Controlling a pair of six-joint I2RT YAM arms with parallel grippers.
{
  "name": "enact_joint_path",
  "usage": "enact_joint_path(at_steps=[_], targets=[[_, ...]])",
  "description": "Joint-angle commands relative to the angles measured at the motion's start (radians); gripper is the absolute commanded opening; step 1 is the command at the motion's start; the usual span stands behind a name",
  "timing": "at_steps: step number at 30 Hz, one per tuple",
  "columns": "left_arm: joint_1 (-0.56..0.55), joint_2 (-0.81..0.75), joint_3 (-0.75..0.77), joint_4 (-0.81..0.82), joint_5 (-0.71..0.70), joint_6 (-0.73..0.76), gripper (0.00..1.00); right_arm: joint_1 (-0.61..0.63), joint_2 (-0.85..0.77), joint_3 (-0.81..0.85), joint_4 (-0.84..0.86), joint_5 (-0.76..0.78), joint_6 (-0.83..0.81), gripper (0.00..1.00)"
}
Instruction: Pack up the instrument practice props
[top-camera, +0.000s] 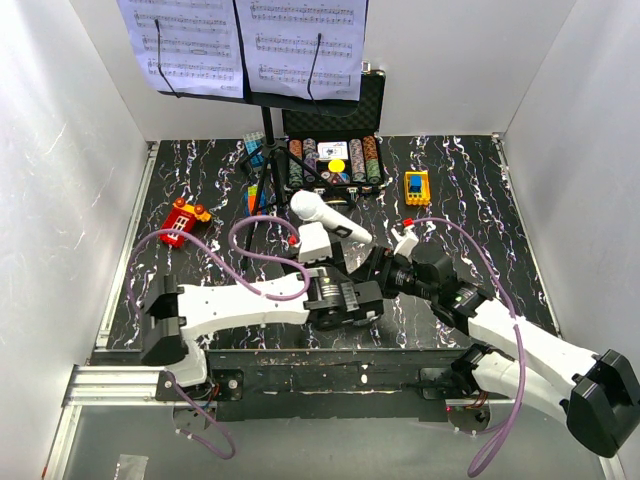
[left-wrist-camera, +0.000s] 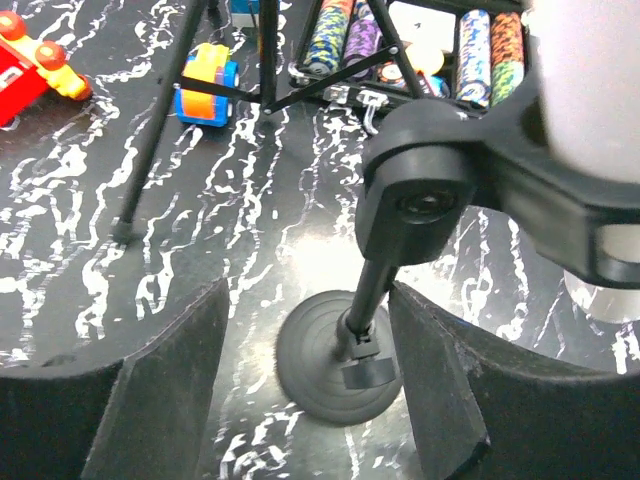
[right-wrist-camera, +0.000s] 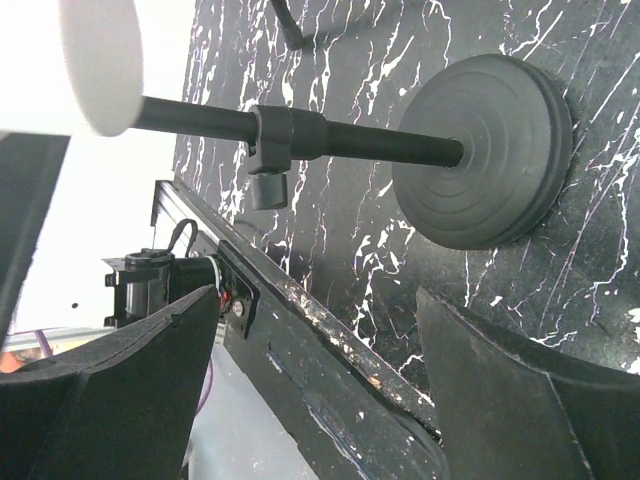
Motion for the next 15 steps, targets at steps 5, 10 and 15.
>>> enact_joint_path(at_steps=[5, 10, 15], targets=[[-0.018, -0.275, -0.117, 0.1, 0.082, 0.372, 0.66, -0.009, -0.054, 0.05, -0.056, 0.016, -0.048, 0.88], [-0.029, -0.285, -0.137, 0.197, 0.1, 0.508, 0.65, -0.01, -0.057, 0.044, -0.055, 0.017, -0.05, 0.88], [-0.066, -0.237, -0.115, 0.214, 0.102, 0.518, 0.64, -0.01, -0.068, 0.043, -0.059, 0.017, -0.046, 0.88]])
